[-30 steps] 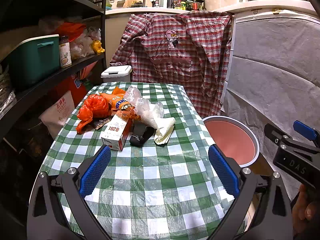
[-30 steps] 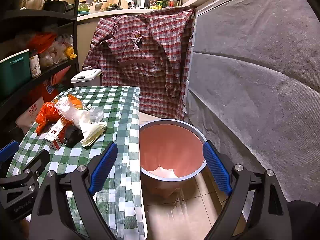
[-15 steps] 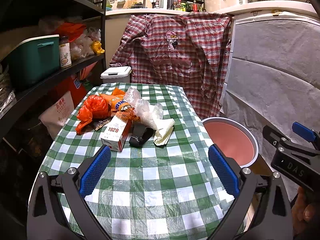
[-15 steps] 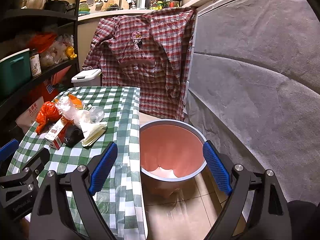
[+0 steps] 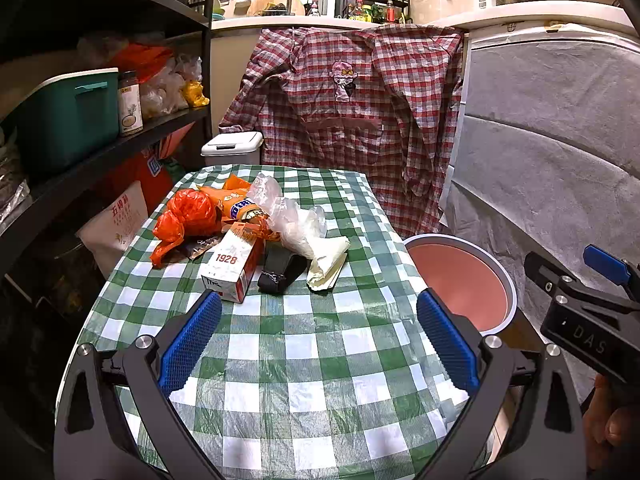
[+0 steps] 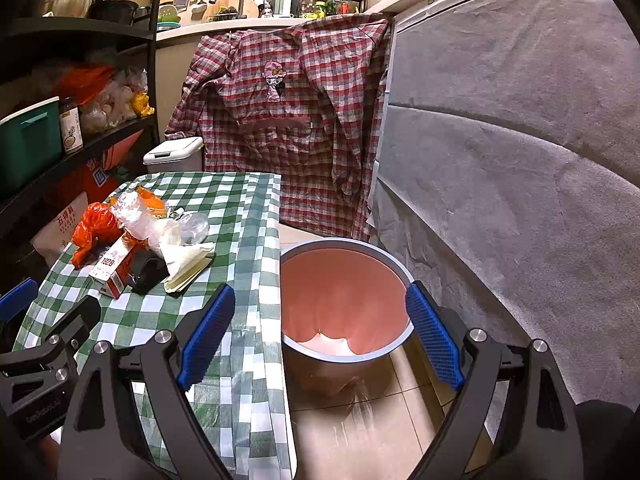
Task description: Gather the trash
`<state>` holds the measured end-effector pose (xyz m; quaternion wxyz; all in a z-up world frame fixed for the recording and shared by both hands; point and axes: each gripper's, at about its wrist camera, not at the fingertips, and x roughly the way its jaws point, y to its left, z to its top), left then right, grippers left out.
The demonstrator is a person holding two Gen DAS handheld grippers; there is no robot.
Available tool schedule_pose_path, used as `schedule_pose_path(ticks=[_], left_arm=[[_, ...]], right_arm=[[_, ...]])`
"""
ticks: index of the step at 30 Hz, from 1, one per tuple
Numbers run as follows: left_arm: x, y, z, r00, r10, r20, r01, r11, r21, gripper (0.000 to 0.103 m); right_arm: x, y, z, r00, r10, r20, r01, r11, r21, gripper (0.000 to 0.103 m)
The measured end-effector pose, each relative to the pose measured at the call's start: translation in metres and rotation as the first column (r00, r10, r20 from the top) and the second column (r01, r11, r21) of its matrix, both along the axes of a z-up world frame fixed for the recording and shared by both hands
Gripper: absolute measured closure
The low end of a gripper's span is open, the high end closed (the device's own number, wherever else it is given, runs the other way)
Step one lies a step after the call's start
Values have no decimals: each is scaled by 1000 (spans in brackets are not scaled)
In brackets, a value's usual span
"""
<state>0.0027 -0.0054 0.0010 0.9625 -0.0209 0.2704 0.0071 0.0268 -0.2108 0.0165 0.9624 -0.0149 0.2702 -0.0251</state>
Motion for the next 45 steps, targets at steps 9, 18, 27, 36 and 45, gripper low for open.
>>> schedule_pose_path(ticks=[9,18,27,36,45], left_arm=[[0,0,0,1000,1,0,-1,1000,-2,9],[3,-7,5,1000,10,19,-10,1000,11,13],[17,17,17,994,72,83,-72,997,-11,40],[43,39,11,988,146,47,-145,989,-13,48],[64,47,5,984,180,16,-180,983,-27,48]], right_arm=[[0,0,0,1000,-1,-2,1,1000,4,18],[0,0,3,1000,1,30,-2,999,33,26],[15,43,26,990,117,76,-123,990,68,48],[61,69,36,981,185,60,-192,972,138,58],[112,90,27,966,256,43,-259,953,158,66]])
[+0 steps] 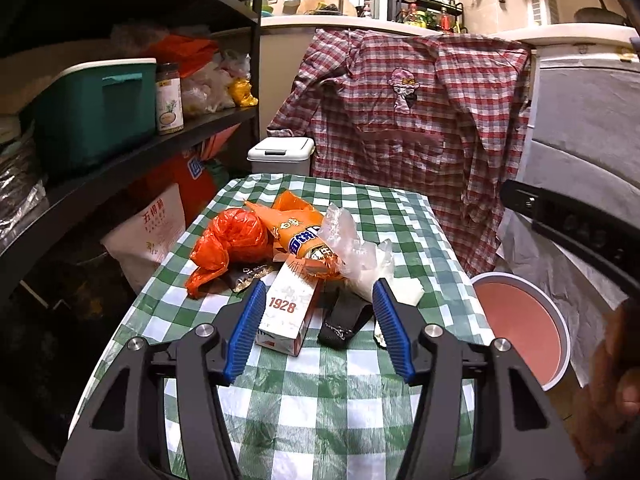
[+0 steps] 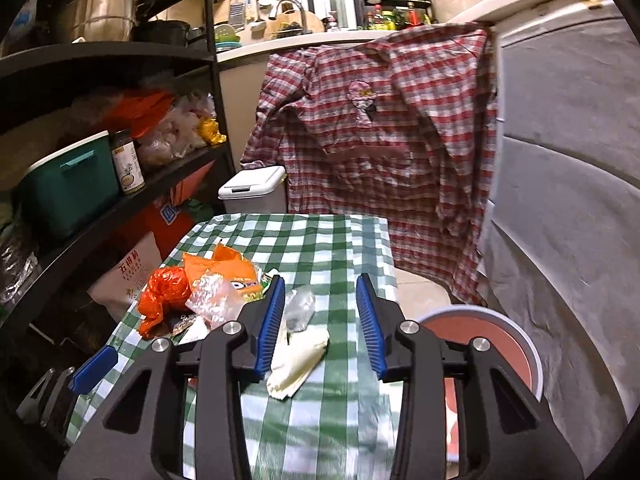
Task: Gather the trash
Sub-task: 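Grasp the orange plastic bag with the left tool while the right tool grasps the clear plastic bag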
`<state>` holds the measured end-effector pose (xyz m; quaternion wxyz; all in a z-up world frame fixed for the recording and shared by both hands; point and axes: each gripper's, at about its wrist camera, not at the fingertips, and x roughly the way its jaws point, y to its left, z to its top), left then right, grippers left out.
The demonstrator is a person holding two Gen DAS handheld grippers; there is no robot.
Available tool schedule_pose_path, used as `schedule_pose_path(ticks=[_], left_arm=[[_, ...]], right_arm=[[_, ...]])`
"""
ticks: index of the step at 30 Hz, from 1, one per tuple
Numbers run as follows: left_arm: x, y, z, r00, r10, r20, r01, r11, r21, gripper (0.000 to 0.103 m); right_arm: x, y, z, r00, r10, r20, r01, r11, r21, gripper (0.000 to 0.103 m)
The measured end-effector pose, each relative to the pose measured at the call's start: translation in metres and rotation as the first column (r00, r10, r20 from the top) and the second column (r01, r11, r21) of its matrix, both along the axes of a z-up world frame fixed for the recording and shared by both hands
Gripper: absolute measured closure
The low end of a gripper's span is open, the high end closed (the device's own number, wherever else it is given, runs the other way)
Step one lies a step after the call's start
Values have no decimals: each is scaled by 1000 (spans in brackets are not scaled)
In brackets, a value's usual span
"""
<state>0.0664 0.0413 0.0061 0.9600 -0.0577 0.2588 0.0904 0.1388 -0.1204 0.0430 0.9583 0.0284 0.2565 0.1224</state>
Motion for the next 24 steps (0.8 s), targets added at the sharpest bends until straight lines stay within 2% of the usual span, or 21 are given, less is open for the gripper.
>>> schedule_pose_path(ticks=[5,11,16,20,24], left_arm=[[16,9,11,1000,1,10,-1,1000,1,48],[50,41,33,1000,18,9,-18,1000,-1,48],[80,73,64,1000,-4,26,4,1000,3,48],[99,102,78,997,-56,45,56,998,5,48],[108,122,65,995,-85,45,84,996,17,55]], right_arm=[[13,12,2,999,33,26,-32,999,-30,66],[30,21,16,995,73,65,-72,997,-21,66],[42,31,26,988,115,98,-114,993,-15,66],[50,33,19,987,140,84,-141,990,10,66],[57,40,1,984,174,23,-175,985,10,66]])
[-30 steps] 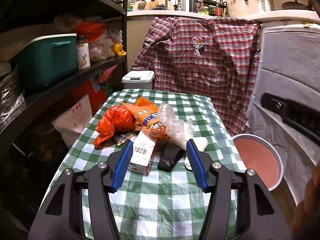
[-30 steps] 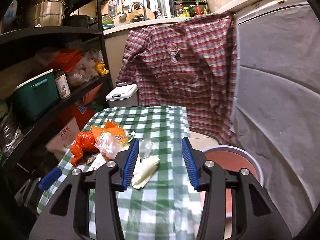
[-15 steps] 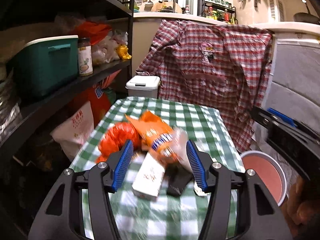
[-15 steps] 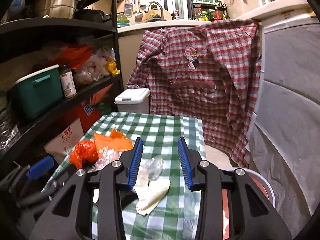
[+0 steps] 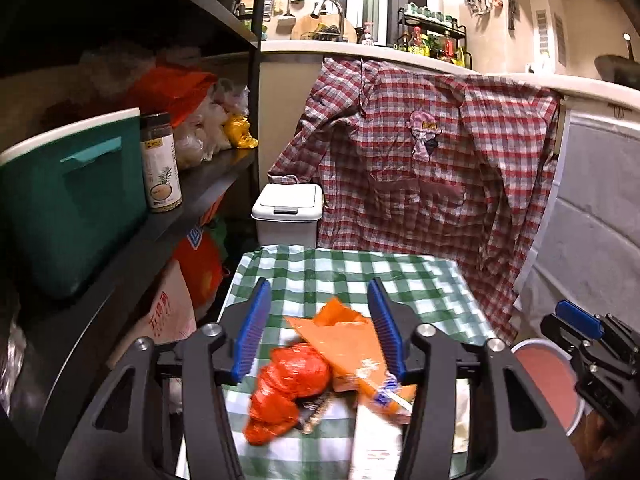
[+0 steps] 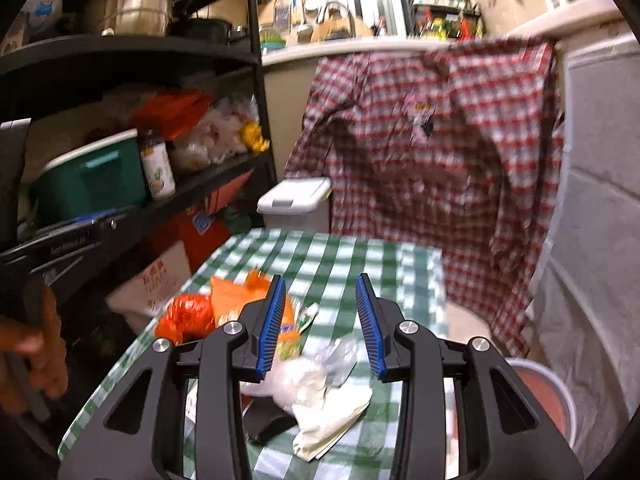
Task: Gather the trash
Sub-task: 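Grasp the orange plastic bag with the left tool while the right tool grasps the clear plastic bag, then carry both bags over the pink bin and open both tools to drop them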
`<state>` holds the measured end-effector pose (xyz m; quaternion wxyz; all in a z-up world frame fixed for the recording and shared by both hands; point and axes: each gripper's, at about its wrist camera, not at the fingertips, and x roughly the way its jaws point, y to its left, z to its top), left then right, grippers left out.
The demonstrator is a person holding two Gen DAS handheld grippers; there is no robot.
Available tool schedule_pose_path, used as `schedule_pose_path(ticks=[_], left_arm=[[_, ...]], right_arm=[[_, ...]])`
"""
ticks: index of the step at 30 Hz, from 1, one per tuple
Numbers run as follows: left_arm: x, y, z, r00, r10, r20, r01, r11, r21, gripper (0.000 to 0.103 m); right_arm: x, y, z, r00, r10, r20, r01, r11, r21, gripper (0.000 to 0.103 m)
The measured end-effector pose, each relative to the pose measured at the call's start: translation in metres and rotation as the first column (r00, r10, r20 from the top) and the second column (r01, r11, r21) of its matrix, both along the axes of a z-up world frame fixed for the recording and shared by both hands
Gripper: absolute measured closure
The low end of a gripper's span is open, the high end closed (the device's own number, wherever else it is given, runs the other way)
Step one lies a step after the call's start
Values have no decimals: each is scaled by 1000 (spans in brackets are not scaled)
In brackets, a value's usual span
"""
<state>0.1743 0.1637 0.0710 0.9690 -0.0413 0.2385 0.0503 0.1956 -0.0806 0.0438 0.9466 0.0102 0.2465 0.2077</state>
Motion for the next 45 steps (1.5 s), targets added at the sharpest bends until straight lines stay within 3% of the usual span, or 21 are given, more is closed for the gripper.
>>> schedule_pose_path(ticks=[4,6,9,12,14,18,23,25,26,27,30,32,45], left_arm=[[7,25,-35,998,-16,-59,11,997,-71,67],[17,38,-42,993,-42,-109,29,992,-121,67],[27,52,-56,988,-30,-151,15,995,-100,67],[39,62,-76,973,-43,-225,13,991,-135,67],[45,65,-89,963,-59,-263,20,989,-149,61],[55,62,-105,944,-100,-315,47,984,-170,37],[59,55,-121,928,-116,-353,65,986,-153,36],[60,54,-123,925,-123,-360,71,985,-154,37],[60,53,-125,923,-130,-363,75,984,-161,40],[60,53,-125,921,-137,-365,80,983,-167,50],[61,47,-123,918,-139,-372,93,986,-141,63],[61,46,-121,917,-147,-371,102,985,-138,64],[30,42,-79,940,-104,-324,68,990,-121,66]], right_arm=[[6,18,-20,995,73,-65,-75,997,-32,66],[7,26,-29,991,103,-86,-107,993,-47,65],[11,36,-40,980,142,-136,-149,988,-39,57],[10,48,-47,973,185,-140,-196,978,-71,52],[9,54,-53,966,206,-156,-222,971,-91,52],[11,60,-66,955,224,-193,-251,959,-132,52],[11,62,-74,954,218,-207,-255,951,-175,52],[11,63,-74,955,220,-200,-257,949,-183,57],[11,63,-74,955,220,-197,-257,948,-186,64],[10,63,-73,955,223,-195,-259,948,-187,71],[10,60,-69,955,230,-186,-264,947,-184,89],[8,57,-64,959,227,-170,-257,948,-185,95],[-4,22,-14,980,185,-78,-192,976,-105,99]])
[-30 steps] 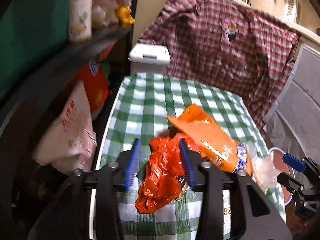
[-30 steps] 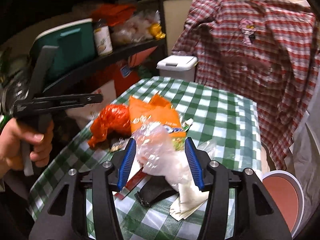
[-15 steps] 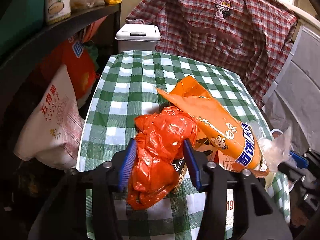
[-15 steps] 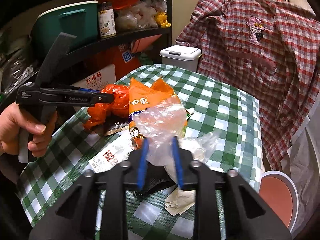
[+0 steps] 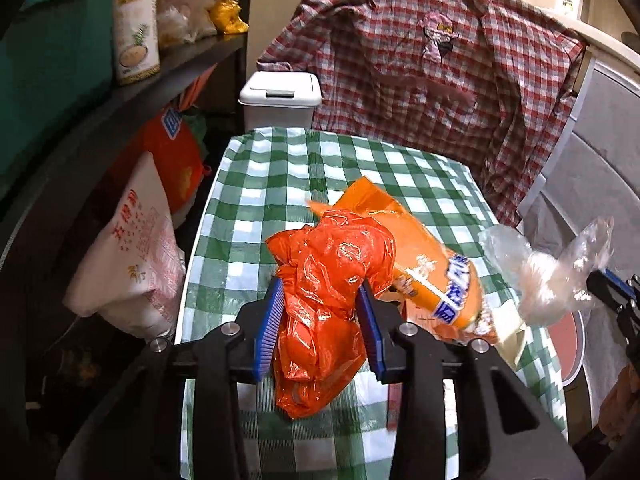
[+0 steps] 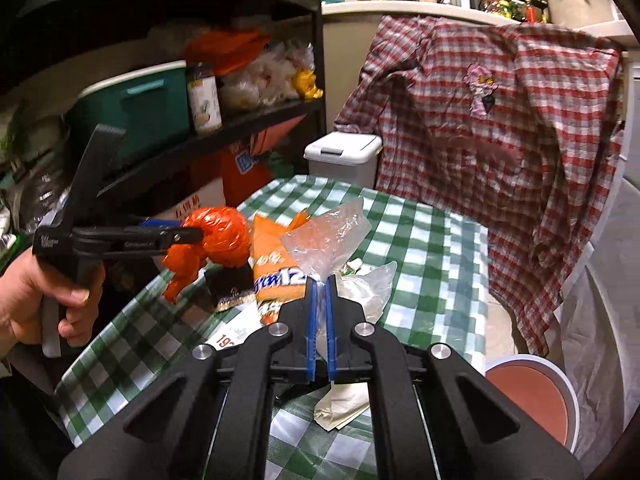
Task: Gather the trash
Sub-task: 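Carry both bags over the pink bin and open both tools to drop them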
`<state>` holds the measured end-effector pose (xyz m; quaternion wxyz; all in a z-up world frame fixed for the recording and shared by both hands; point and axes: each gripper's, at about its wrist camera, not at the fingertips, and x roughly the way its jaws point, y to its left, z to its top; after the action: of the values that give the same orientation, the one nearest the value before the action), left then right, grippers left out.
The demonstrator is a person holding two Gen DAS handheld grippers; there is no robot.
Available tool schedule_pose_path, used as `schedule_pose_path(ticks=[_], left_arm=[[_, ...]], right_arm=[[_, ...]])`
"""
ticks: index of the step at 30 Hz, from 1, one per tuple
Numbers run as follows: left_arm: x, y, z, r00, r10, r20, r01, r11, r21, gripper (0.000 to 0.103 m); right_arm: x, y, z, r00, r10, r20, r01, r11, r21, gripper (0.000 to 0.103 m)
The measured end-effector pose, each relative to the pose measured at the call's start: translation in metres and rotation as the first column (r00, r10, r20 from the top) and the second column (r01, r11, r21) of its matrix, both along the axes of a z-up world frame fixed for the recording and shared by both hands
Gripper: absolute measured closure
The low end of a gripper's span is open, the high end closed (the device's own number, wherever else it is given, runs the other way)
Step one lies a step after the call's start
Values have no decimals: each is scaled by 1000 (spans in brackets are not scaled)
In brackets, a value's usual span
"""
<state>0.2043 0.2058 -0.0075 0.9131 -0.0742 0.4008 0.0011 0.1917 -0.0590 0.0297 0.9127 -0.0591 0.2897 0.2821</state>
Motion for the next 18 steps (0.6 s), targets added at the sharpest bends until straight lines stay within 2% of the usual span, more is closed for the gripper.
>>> schedule_pose_path(ticks=[9,18], left_arm=[[-32,-7,31,998,37,58,-36,999,-15,66],[-50,-42,60,992,1,125,4,999,-36,66]], right_arm=[[-13,-27,37,998,-47,46,44,996,79,99],[-29,-51,54,994,-84,73,76,992,104,99]])
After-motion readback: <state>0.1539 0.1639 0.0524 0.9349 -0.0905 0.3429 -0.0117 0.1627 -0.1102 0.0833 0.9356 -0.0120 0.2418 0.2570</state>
